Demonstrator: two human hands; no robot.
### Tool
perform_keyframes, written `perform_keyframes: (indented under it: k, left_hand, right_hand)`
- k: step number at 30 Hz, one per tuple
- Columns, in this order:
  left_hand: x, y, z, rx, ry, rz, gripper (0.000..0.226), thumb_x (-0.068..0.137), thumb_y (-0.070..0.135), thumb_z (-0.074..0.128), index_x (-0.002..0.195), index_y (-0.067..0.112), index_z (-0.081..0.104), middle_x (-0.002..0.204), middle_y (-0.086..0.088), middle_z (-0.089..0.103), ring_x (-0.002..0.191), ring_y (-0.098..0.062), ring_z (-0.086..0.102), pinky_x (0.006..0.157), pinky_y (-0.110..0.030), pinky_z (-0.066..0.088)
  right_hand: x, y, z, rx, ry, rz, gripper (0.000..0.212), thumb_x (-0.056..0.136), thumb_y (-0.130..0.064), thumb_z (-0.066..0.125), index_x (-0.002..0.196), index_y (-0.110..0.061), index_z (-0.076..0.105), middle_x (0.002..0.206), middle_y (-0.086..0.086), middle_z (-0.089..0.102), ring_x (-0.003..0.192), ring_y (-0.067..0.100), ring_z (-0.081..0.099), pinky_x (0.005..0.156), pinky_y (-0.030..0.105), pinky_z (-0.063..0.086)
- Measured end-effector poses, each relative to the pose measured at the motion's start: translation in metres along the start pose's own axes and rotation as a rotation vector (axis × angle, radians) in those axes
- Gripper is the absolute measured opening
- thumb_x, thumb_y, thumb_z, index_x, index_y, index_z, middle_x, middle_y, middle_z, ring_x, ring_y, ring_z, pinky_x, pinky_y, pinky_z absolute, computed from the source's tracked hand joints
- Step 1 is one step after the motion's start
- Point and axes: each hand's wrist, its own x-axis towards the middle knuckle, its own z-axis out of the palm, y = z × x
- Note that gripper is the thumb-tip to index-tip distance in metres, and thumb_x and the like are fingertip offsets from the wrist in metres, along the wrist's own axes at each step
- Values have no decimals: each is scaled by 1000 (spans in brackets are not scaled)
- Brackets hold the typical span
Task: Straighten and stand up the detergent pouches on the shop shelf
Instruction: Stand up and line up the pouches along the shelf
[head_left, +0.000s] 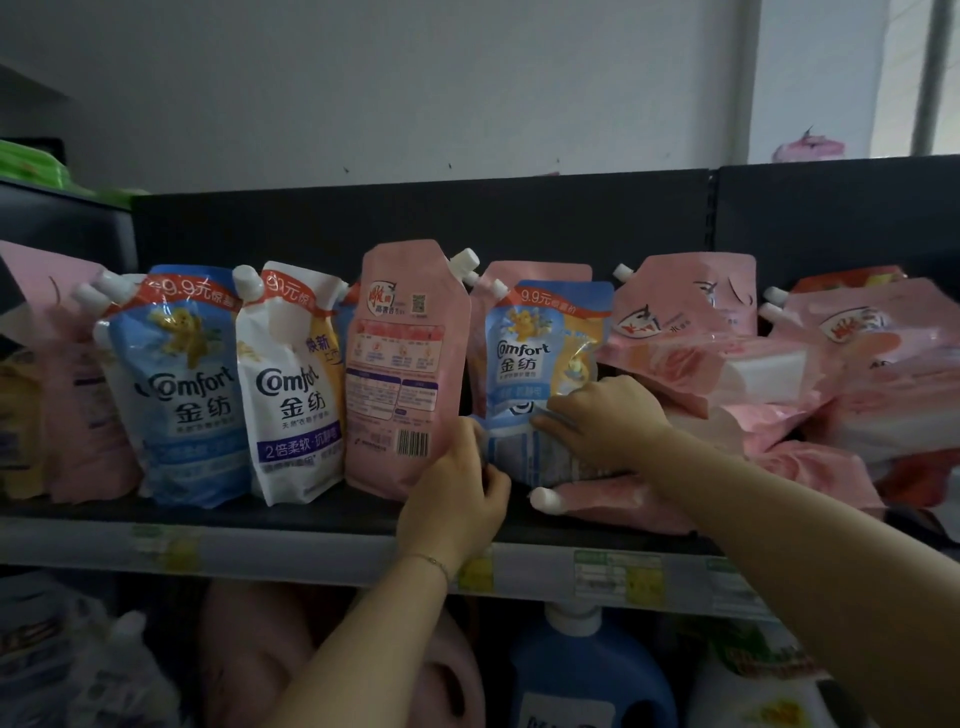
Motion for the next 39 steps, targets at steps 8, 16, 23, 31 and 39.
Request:
perform_keyframes:
  k: [8, 16, 23, 31, 39]
  left_hand:
    - [-1, -1, -1, 17, 13, -7, 24, 91, 20, 54, 105, 27, 36, 80, 4, 61, 71, -14, 61, 57, -31, 48]
    - [2, 1, 0, 40, 11, -22, 26, 91, 22, 54, 109, 25, 34, 77, 6, 54, 67, -13, 52, 54, -27, 35]
    - [5, 2, 0, 4, -41, -58, 35, 90, 39, 57, 110, 35, 28, 84, 19, 47, 81, -10, 56, 71, -33, 50]
    - [9, -2, 1, -49, -97, -15, 77, 86, 59, 59, 147, 37, 17, 135, 10, 54, 116, -16, 57, 89, -37, 51]
    - [10, -6, 0, -11, -89, 2, 71, 88, 61, 52, 141, 24, 24, 135, 1, 56, 115, -22, 59, 87, -40, 52]
  right_hand:
    - [-9, 4, 21, 107, 310, 152, 49, 91, -48, 45, 55, -16, 57, 45, 1, 55, 35, 27, 51, 38, 24, 31]
    - [-13, 16, 19, 415, 474, 536, 53, 94, -50, 45, 69, -7, 65, 55, 11, 60, 51, 31, 58, 49, 34, 45]
    - [-12, 25, 16, 999, 597, 729, 42, 100, -29, 52, 58, -22, 51, 51, -14, 46, 51, -1, 40, 53, 24, 36]
    - [-4, 26, 17, 1159, 473, 581, 74, 88, -63, 53, 80, 11, 58, 75, 34, 55, 62, 30, 52, 60, 47, 47]
    - [3, 8, -2, 1188, 359, 551, 33, 101, -21, 48, 72, -19, 65, 58, -16, 60, 57, -3, 54, 54, 16, 44]
